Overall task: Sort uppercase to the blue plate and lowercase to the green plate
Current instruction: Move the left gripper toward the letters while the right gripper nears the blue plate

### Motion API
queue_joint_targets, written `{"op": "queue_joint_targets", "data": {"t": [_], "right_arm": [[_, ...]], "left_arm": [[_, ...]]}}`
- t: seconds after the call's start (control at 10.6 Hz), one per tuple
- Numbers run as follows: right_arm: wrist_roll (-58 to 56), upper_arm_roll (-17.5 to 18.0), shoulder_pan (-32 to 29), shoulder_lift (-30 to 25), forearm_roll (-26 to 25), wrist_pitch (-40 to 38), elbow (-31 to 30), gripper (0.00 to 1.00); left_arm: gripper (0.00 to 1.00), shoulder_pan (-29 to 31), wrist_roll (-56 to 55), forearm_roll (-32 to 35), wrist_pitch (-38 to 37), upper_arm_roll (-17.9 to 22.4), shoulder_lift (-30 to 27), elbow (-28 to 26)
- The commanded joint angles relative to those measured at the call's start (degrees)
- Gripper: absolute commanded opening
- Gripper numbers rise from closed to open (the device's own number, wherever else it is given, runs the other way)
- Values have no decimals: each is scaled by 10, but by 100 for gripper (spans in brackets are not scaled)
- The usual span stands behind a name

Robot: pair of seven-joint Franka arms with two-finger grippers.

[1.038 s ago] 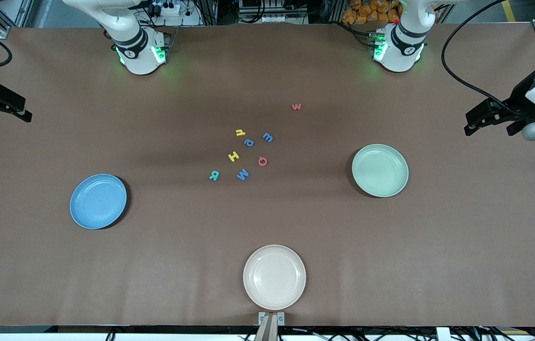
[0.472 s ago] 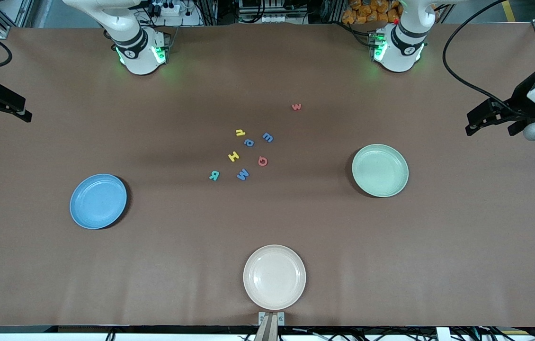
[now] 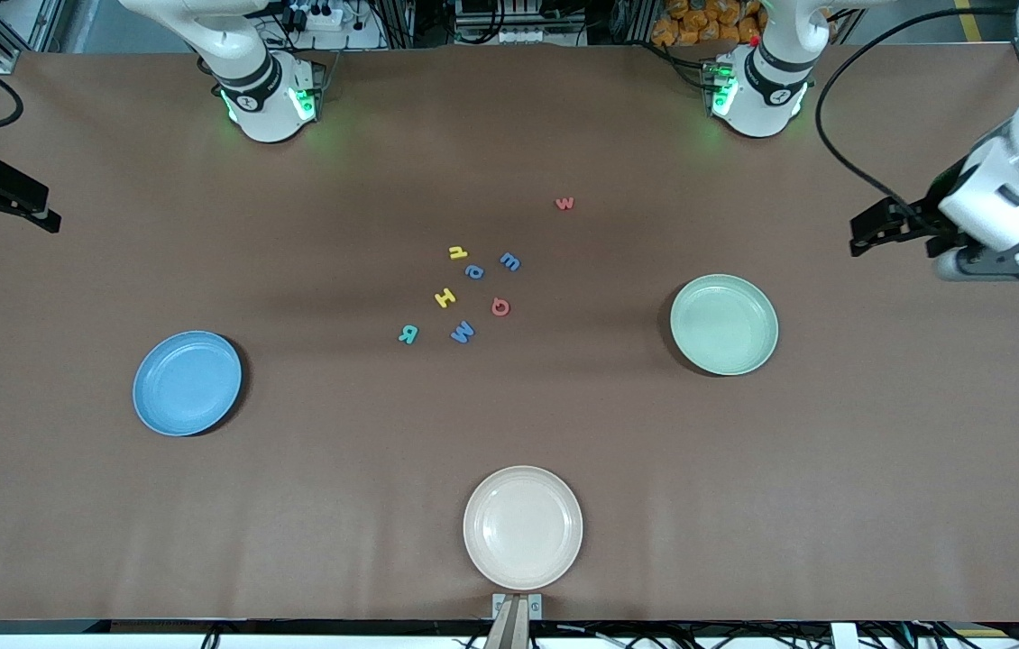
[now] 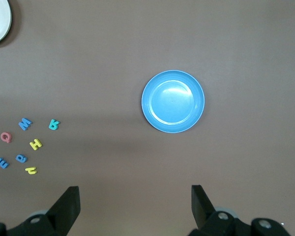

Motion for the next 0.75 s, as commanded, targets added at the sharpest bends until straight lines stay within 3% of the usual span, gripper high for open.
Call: {"op": "queue_joint_targets", "data": {"t": [0.0,0.38,0.66], "right_arm": [[-3,3,-6,3,8,-4,9,100],[-4,3,-6,4,8,-4,9,100],[-3,3,-4,10,8,-4,9,100]], "left_arm": [[100,5,0,-26,20,0,-6,-38],[100,-2,-2,-28,71,-4,2,-95],[100,-6,-38,-35,102,-49,39,-92]]}}
